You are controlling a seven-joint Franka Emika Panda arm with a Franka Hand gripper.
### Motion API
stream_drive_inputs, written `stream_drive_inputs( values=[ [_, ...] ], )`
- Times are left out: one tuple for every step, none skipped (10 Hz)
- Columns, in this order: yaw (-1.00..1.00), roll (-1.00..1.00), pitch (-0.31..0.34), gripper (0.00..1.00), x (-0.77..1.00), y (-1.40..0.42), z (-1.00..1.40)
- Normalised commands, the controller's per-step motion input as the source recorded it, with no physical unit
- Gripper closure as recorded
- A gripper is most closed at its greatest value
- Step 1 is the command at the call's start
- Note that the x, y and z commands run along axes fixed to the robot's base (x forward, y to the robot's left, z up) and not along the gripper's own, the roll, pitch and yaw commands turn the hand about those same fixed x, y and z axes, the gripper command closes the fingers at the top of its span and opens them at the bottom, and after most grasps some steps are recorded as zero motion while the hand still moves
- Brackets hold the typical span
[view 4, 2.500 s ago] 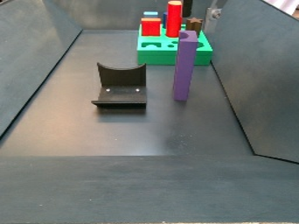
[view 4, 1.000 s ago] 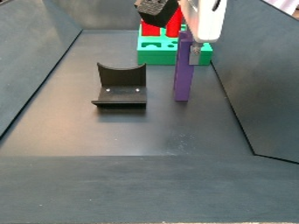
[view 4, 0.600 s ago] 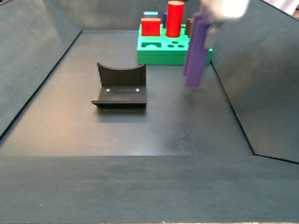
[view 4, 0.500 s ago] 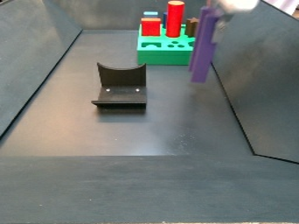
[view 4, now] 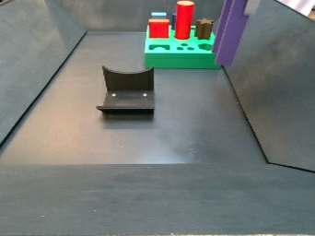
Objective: Pick up the arch object. Move up. Rotate the arch object. Move to above the board. Insert the arch object.
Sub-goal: Move to above the board.
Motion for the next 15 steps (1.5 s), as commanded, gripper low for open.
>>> stream_drive_inputs(
  values=[
    [0.01,-0.03,0.061,1.0,-0.04,-0.02,0.3],
    [1.0,0.04,0.078,1.0,0.54,-1.0,0.44],
    [1.0,0.04,0.084,1.0,0.54,-1.0,0.42],
    [1.0,0.04,0.098,1.0,0.56,-1.0,0.42],
    [1.0,0.04,0.102,1.0,0.57,-1.0,0.43],
    [1.0,0.03,0.113,1.0,0.58,-1.0,0.42],
    [1.0,0.03,0.116,1.0,0.58,-1.0,0.42],
    [1.0,0.02,0.127,1.0,0.6,-1.0,0.43],
    [1.0,0.02,0.134,1.0,0.61,-1.0,0.43],
    [1.0,0.02,0.145,1.0,0.63,-1.0,0.43],
    [1.0,0.02,0.152,1.0,0.66,-1.0,0.43],
    [1.0,0.03,0.164,1.0,0.43,-0.6,0.26],
    [1.0,0.03,0.167,1.0,0.33,-0.45,0.2],
    [1.0,0.03,0.169,1.0,0.18,-0.24,0.11],
    [1.0,0.03,0.17,1.0,0.12,-0.15,0.07]
  ],
)
